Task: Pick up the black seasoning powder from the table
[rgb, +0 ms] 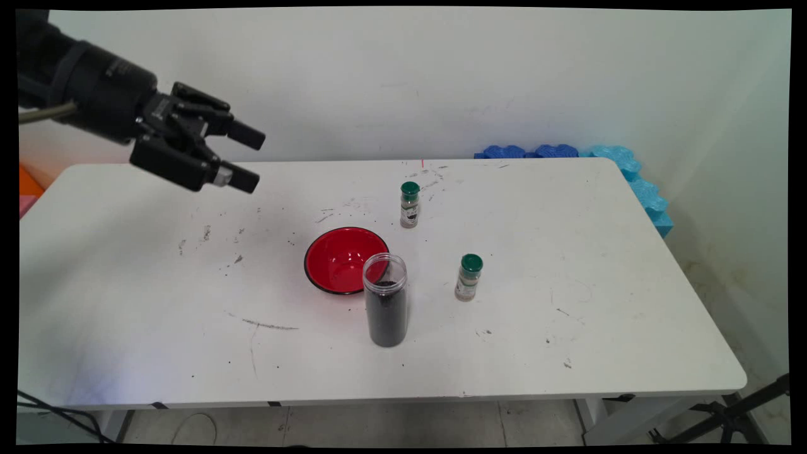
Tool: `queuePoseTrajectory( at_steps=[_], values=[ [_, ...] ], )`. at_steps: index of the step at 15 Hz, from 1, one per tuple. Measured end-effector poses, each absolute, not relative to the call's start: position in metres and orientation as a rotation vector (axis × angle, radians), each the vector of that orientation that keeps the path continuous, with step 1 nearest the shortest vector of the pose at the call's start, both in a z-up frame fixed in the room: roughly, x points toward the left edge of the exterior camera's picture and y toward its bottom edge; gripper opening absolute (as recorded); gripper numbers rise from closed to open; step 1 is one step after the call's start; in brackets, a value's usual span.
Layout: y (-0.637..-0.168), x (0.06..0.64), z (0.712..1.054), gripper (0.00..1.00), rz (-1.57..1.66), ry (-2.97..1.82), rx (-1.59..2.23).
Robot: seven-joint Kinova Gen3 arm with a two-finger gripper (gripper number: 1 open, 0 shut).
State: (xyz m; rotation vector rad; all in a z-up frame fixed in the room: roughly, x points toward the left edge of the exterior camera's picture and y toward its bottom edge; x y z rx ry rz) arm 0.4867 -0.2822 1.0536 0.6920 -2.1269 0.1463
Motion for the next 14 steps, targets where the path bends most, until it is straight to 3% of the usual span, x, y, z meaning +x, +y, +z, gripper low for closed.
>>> queuePoseTrajectory(
  at_steps=[8, 14],
  values=[
    [-0.248, 0.489, 1.000, 1.00, 0.068, -2.120, 0.665],
    [-0.249, 0.476, 0.949, 1.00, 0.076, -2.133, 0.663]
  ],
)
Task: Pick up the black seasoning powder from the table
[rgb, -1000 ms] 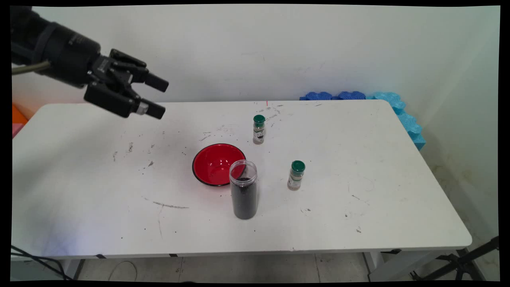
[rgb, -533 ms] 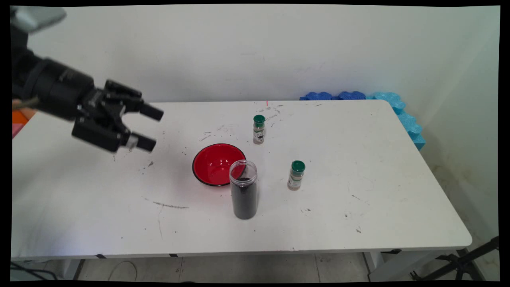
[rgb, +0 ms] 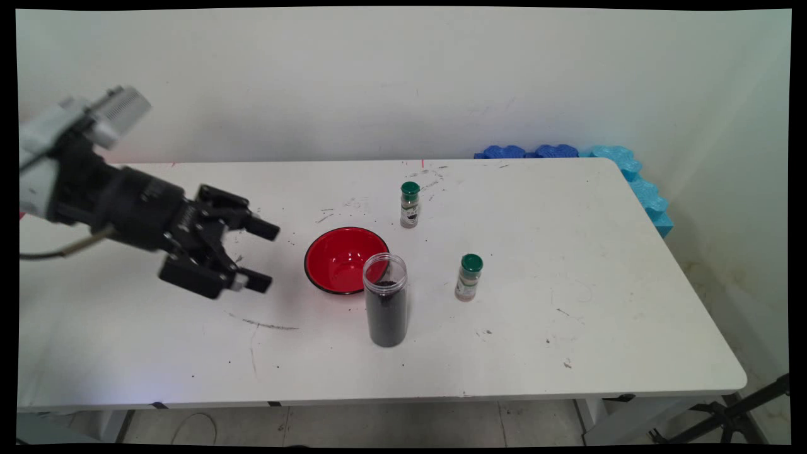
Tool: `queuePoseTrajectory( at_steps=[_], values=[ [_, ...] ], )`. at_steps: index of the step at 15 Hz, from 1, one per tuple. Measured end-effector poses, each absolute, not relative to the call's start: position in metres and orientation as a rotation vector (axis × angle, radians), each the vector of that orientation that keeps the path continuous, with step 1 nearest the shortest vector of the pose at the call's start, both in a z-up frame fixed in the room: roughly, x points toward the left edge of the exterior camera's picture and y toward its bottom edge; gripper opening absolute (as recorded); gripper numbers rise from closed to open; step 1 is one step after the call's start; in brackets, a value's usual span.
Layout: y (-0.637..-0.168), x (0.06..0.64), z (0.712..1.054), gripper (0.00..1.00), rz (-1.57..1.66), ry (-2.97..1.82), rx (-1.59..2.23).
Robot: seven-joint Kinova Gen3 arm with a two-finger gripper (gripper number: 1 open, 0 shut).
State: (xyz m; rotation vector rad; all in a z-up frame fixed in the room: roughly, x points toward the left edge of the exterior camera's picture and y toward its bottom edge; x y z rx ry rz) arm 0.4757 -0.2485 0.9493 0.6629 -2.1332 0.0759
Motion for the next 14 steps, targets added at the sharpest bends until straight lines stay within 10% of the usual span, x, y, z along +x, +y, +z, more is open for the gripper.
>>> queuePoseTrajectory(
  at_steps=[14],
  values=[
    [-0.294, 0.409, 0.843, 1.00, 0.109, -2.146, 0.659]
  ],
)
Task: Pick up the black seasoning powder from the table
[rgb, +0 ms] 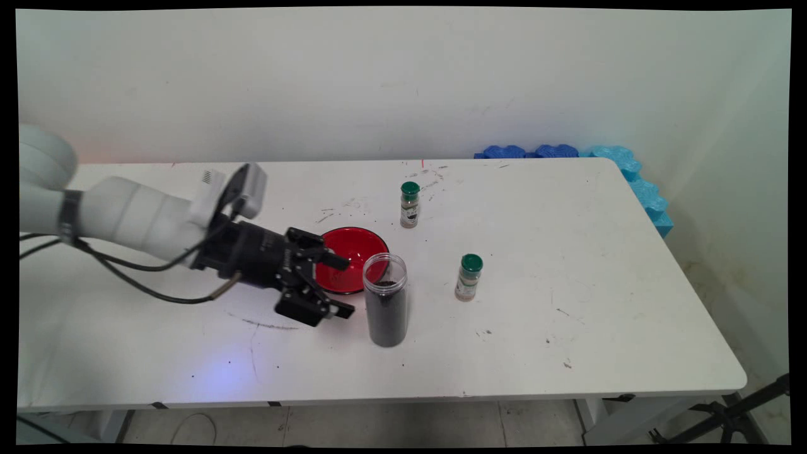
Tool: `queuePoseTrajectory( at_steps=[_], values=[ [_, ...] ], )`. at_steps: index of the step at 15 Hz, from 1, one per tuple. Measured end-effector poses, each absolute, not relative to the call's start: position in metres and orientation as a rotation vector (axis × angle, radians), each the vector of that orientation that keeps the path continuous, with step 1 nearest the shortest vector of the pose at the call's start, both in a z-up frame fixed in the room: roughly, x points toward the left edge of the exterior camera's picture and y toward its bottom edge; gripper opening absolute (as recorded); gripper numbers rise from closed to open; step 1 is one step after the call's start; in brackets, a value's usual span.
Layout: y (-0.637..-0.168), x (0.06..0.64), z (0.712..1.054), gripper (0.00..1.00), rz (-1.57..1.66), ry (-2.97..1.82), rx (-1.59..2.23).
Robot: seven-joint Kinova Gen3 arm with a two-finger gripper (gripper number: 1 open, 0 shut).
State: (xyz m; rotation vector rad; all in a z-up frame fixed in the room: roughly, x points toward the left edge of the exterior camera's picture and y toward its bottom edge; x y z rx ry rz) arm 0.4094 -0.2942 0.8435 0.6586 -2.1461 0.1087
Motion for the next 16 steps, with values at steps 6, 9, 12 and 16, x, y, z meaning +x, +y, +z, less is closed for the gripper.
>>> queuePoseTrajectory(
  at_steps=[6, 9, 12, 16],
  values=[
    [-0.313, 0.384, 0.820, 1.00, 0.095, -2.144, 0.626],
    [-0.318, 0.377, 0.813, 1.00, 0.095, -2.147, 0.609],
    [-0.323, 0.371, 0.807, 1.00, 0.094, -2.151, 0.596],
    [-0.328, 0.368, 0.802, 0.00, 0.101, -2.158, 0.572]
  ],
)
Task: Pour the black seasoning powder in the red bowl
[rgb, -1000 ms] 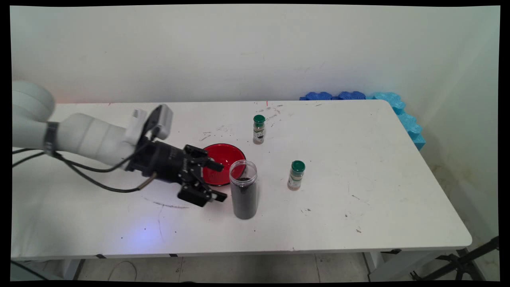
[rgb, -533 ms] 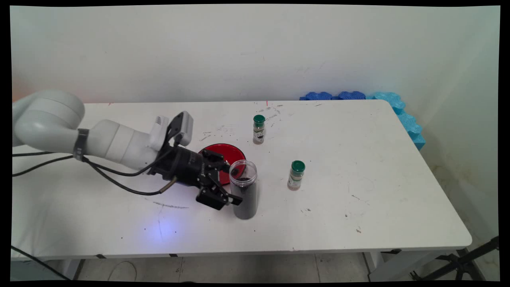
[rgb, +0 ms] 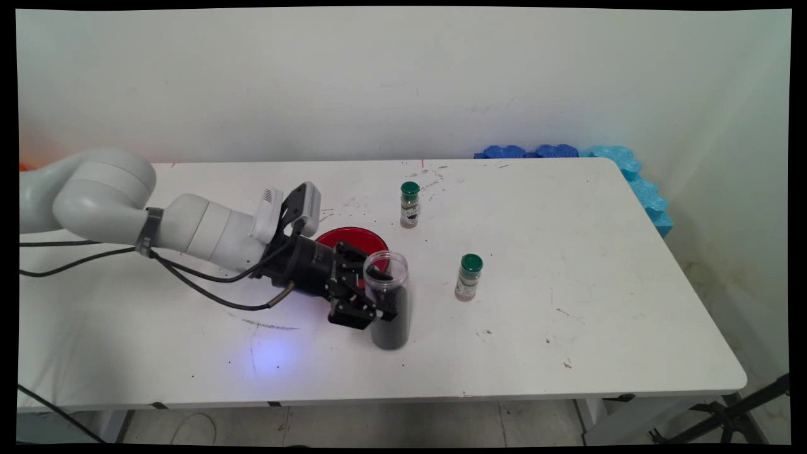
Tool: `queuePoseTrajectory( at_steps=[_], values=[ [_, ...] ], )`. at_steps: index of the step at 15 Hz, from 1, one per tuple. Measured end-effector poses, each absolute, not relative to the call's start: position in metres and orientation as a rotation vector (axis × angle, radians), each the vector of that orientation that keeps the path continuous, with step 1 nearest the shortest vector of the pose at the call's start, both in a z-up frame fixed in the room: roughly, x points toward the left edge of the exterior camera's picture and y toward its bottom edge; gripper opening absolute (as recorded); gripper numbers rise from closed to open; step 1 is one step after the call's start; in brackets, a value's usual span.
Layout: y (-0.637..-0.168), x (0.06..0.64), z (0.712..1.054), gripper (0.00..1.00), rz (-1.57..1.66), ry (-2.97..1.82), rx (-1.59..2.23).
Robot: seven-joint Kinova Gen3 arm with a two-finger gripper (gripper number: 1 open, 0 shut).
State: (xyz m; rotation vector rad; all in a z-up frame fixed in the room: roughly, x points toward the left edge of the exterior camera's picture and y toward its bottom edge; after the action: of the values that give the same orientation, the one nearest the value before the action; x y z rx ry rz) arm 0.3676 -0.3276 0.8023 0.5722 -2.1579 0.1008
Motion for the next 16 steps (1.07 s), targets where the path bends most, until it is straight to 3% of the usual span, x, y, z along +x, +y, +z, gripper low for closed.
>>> queuePoseTrajectory(
  at_steps=[8, 16],
  values=[
    [-0.326, 0.377, 0.810, 0.00, 0.081, -2.185, 0.519],
    [-0.317, 0.398, 0.871, 0.00, 0.043, -2.203, 0.528]
  ],
)
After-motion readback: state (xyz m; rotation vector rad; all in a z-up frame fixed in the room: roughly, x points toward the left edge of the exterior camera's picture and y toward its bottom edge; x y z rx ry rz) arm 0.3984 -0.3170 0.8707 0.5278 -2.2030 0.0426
